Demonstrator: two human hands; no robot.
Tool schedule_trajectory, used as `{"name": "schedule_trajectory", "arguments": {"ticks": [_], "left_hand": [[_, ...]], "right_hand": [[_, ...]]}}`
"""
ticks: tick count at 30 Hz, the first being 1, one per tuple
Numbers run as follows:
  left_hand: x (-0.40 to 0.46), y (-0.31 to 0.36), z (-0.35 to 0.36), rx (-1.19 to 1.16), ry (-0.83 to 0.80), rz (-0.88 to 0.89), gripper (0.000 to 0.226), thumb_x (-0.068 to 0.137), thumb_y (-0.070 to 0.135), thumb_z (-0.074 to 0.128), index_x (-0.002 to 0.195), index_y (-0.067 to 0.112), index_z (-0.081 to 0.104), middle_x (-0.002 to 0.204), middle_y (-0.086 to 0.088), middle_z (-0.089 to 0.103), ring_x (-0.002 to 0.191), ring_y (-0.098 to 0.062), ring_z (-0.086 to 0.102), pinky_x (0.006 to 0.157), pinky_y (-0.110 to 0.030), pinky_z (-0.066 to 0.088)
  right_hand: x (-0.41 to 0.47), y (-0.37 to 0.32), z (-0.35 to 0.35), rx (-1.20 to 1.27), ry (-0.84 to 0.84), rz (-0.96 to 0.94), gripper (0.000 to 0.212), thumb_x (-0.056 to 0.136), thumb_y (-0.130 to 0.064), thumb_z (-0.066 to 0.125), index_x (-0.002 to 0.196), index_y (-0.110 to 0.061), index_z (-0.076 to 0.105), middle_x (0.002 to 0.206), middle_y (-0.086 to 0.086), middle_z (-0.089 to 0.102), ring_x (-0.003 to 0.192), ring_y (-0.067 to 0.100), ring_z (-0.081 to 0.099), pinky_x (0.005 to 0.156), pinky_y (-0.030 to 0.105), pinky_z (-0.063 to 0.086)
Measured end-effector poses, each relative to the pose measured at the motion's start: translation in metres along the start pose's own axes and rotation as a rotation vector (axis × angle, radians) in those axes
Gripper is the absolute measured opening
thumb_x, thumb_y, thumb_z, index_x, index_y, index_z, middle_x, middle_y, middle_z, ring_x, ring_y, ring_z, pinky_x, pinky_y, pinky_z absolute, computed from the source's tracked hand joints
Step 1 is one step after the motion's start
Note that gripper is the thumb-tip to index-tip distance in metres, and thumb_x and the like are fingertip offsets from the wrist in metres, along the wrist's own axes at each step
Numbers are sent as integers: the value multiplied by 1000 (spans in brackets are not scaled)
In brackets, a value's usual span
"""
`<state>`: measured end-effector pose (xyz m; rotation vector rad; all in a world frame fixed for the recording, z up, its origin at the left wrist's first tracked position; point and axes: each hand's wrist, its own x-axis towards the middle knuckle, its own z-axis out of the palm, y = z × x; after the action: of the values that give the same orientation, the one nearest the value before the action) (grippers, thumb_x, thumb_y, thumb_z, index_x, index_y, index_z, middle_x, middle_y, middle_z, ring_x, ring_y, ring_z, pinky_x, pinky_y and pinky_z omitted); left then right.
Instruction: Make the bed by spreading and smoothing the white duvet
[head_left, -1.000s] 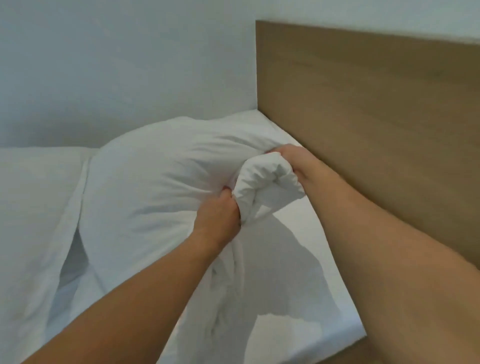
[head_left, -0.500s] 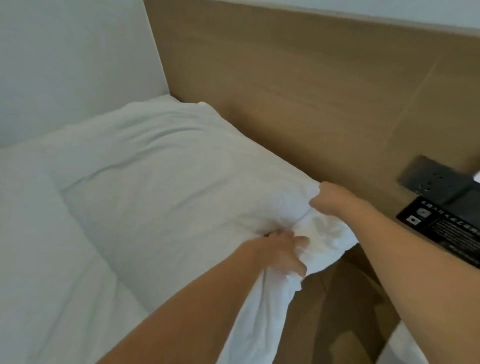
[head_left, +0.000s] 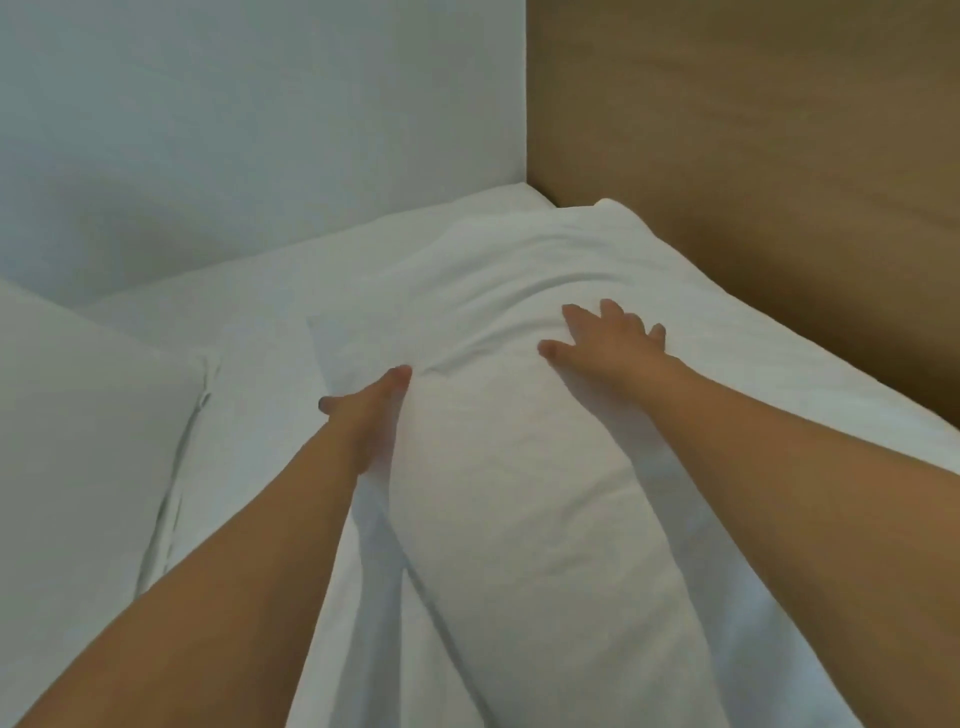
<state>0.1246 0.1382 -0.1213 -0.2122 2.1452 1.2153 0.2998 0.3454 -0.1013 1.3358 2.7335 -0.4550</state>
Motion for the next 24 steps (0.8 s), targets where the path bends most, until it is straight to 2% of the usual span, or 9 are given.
{"name": "schedule_trajectory", "arguments": {"ticks": [4, 7, 10, 12, 14, 16, 19, 22, 24], "left_hand": [[68, 26, 5, -195, -119, -70, 153, 15, 73, 88, 147, 36, 20, 132, -4, 56, 113, -36, 58, 89, -68, 42], [101, 39, 11, -233, -225, -138, 118, 37, 61, 94, 137, 22, 45, 117, -8, 67, 97, -32, 68, 77, -53, 56], [94, 41, 30, -284, -237, -33, 48, 71, 23, 81, 112, 5, 64, 100, -17, 71, 85, -29, 69, 69, -40, 57], [81, 63, 41, -321, -168, 60, 65, 50, 21, 76, 111, -1, 66, 97, -18, 72, 87, -28, 69, 80, -44, 58], [59, 97, 59, -410, -200, 174, 54, 54, 15, 69, 106, 0, 68, 94, -16, 72, 83, -26, 69, 73, -36, 60], [22, 158, 68, -543, -299, 247, 25, 72, -3, 56, 93, 4, 67, 91, -15, 71, 76, -27, 68, 58, -28, 56], [-21, 238, 73, -661, -398, 359, 20, 75, -8, 50, 84, 4, 63, 84, -13, 67, 70, -27, 64, 55, -26, 51], [7, 268, 62, -552, -256, 425, 17, 80, 0, 53, 94, 2, 62, 83, -8, 65, 68, -24, 60, 39, -17, 40], [62, 256, 51, -375, -60, 394, 36, 81, 14, 59, 114, 2, 56, 108, -11, 66, 91, -29, 63, 59, -18, 47]], "right_hand": [[65, 5, 3, 8, 69, 195, 122, 61, -97, 27, 155, -26, -3, 161, 11, 11, 147, 33, 12, 115, 60, 0], [95, 7, 11, 59, 104, 267, 131, 57, -99, 33, 154, -15, 8, 153, 16, 28, 141, 35, 26, 114, 53, 13], [101, 11, 37, 101, 66, 268, 93, 78, -84, 34, 140, -15, 39, 139, 12, 48, 128, 34, 44, 104, 46, 29], [105, 14, 43, 122, 59, 241, 61, 94, -64, 26, 131, -21, 51, 134, 8, 57, 121, 33, 50, 100, 44, 31], [105, 28, 37, 334, 144, 299, 46, 100, -48, 27, 116, -20, 59, 128, 12, 61, 117, 35, 53, 99, 43, 34], [115, 32, -3, 567, 288, 359, 42, 101, -45, 33, 106, -12, 59, 121, 19, 62, 111, 39, 55, 98, 45, 39], [128, 26, -79, 702, 578, 366, 52, 100, -49, 38, 106, -1, 58, 119, 27, 60, 110, 43, 54, 93, 44, 40], [154, 9, -103, 607, 769, 283, 46, 101, -40, 41, 109, 2, 58, 115, 27, 61, 110, 44, 54, 93, 43, 40], [170, 0, -75, 417, 635, 196, 40, 98, -36, 43, 115, -3, 57, 118, 23, 61, 111, 42, 54, 95, 44, 43]]}}
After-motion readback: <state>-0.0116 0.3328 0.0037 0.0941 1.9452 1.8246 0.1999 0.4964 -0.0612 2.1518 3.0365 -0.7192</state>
